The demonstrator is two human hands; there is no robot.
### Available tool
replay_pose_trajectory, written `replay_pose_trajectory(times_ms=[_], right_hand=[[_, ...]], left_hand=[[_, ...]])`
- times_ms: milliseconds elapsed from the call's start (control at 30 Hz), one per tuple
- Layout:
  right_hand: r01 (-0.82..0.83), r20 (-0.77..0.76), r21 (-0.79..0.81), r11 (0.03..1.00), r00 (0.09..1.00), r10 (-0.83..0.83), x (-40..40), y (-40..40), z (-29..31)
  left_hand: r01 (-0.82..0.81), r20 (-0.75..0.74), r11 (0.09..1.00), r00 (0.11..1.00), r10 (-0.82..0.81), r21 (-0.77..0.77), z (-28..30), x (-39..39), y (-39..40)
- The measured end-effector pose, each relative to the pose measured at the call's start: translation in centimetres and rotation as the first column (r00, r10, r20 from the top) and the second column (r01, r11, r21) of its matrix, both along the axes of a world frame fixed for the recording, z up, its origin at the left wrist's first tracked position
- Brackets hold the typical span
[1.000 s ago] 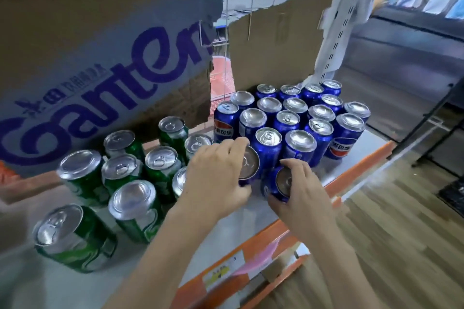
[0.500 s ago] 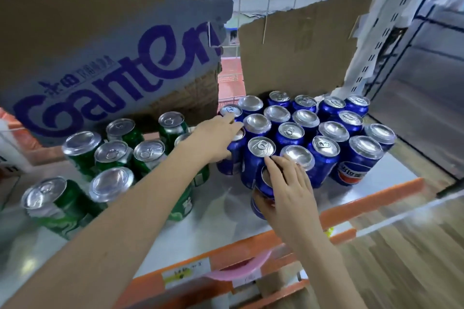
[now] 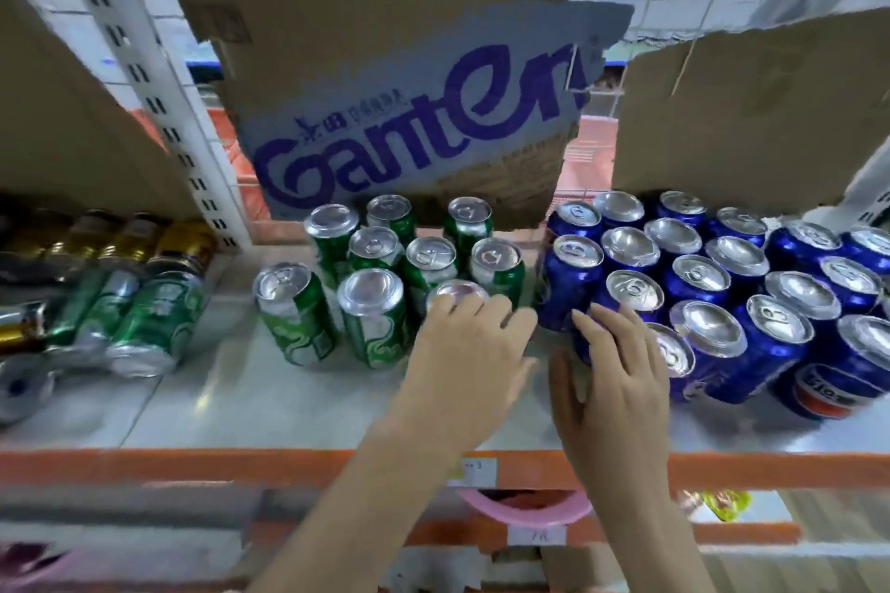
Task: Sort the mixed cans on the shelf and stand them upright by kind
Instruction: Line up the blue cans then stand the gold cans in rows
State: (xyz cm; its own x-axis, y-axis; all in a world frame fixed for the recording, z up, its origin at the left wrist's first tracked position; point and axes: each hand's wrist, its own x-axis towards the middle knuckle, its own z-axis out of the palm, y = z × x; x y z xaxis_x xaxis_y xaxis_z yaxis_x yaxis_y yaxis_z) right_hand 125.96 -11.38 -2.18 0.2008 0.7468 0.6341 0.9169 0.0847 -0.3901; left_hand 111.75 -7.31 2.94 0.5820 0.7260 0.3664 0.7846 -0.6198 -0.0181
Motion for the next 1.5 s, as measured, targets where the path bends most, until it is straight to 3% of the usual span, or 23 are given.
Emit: replay_pose_trajectory(times_ms=[167,233,400,500,600,700,867,1067,1333,1500], right_hand=[[-0.069,-0.008,-0.007,0.998,0.998,0.069,-6.5,-1.3,-2.2],[-0.106,0.010,-0.048,0.993,0.994,0.106,-10.2,-1.8,-3.1],[-0.114,0.077,-0.251,0.961,0.988,0.137,-22.1,-4.4,-5.1],[-0.162,0.097,-0.339,0.927,0.974,0.205,-30.4,-6.5,-6.1],[-0.231,0.173,-0.365,0.902,0.935,0.309,-37.7,-8.2,-6.1],[-0.279,0.153,-0.422,0.863,0.916,0.371,-43.2,-8.6,-5.4],[-0.312,0.147,-0.445,0.840,0.899,0.412,-49.1,-7.7,-3.7],[-0.325,0.096,-0.416,0.849,0.913,0.397,-53.5,-4.9,-2.5],[-0.358,-0.028,-0.349,0.866,0.928,0.372,-60.3,2.0,-0.6],[-0.415,-0.052,-0.303,0.858,0.906,0.420,-64.8,5.9,0.8]], left_hand=[[-0.193,0.042,0.943,0.976,0.212,-0.270,-4.3,-8.9,-5.2],[-0.320,-0.065,0.873,0.945,0.319,-0.368,-5.2,-13.6,-6.5],[-0.461,-0.033,0.821,0.877,0.479,-0.338,-8.0,-29.2,-11.0],[-0.583,-0.070,0.702,0.787,0.613,-0.409,-8.6,-39.5,-15.0],[-0.625,0.017,0.688,0.735,0.678,-0.369,-9.1,-48.6,-19.2],[-0.673,0.131,0.663,0.662,0.738,-0.329,-8.2,-55.2,-22.0],[-0.698,0.186,0.625,0.602,0.777,-0.350,-7.7,-60.6,-22.7],[-0.659,0.125,0.593,0.614,0.779,-0.462,-8.6,-64.7,-20.2],[-0.706,0.052,0.580,0.616,0.786,-0.407,-6.3,-71.5,-12.3],[-0.704,0.101,0.613,0.624,0.775,-0.359,-4.4,-75.6,-7.5]])
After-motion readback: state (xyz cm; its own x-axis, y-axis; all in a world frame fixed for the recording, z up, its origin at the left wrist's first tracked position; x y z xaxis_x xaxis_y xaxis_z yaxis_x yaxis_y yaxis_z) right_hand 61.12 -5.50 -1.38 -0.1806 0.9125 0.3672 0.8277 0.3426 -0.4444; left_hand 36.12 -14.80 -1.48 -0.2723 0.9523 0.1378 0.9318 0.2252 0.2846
